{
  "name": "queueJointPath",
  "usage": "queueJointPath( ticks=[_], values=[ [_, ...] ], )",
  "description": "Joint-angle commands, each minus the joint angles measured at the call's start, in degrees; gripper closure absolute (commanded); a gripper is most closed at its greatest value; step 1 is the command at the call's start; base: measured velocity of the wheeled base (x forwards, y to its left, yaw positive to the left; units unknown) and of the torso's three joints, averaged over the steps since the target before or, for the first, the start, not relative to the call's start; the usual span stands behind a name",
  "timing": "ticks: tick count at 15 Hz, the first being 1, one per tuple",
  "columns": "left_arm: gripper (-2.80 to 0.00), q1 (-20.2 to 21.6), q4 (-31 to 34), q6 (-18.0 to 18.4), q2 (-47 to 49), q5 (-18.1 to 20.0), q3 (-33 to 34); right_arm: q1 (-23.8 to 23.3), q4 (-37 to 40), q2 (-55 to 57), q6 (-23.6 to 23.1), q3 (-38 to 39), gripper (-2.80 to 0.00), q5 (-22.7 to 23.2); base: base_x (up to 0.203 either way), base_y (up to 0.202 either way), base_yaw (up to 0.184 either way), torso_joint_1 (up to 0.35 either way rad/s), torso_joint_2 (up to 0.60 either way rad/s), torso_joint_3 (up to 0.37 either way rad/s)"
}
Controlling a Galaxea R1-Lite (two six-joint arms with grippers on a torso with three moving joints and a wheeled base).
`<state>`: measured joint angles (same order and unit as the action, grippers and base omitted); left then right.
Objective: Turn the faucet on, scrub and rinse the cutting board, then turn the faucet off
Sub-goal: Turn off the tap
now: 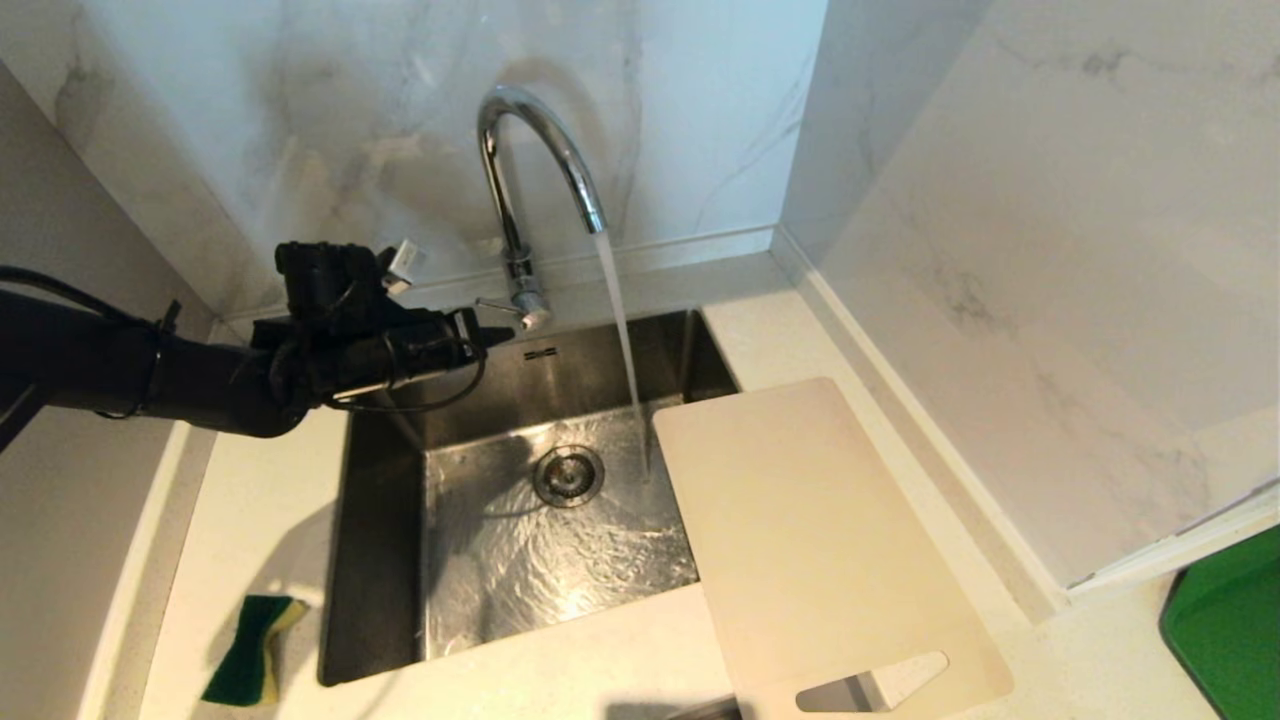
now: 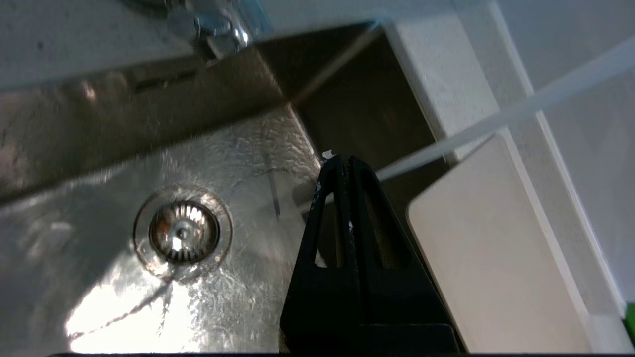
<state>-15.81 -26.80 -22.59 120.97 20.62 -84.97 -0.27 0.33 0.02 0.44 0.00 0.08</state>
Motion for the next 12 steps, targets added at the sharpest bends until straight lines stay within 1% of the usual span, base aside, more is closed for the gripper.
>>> queueJointPath(
  ticks=[1,3,5,6,10,12],
  values=[
    [0.0,-0.1,-5.3,-0.4,4.3,-0.2,-0.2,0.0,0.0,0.0,0.0,0.1,0.0,0.0,0.0,0.0,0.0,0.0,0.0,0.0],
    [0.0,-0.3,-6.8,-2.8,5.2,-0.4,-1.8,0.0,0.0,0.0,0.0,0.1,0.0,0.0,0.0,0.0,0.0,0.0,0.0,0.0],
    [0.0,-0.3,-6.9,-4.6,6.7,-2.0,-5.5,0.0,0.0,0.0,0.0,0.1,0.0,0.0,0.0,0.0,0.0,0.0,0.0,0.0],
    [0.0,-0.4,-6.9,-4.9,7.8,-3.1,-7.3,0.0,0.0,0.0,0.0,0.1,0.0,0.0,0.0,0.0,0.0,0.0,0.0,0.0],
    [0.0,-0.4,-6.9,-5.2,10.9,-4.5,-12.5,0.0,0.0,0.0,0.0,0.1,0.0,0.0,0.0,0.0,0.0,0.0,0.0,0.0],
    [0.0,-0.4,-7.0,-5.0,12.9,-7.7,-15.6,0.0,0.0,0.0,0.0,0.1,0.0,0.0,0.0,0.0,0.0,0.0,0.0,0.0]
  ],
)
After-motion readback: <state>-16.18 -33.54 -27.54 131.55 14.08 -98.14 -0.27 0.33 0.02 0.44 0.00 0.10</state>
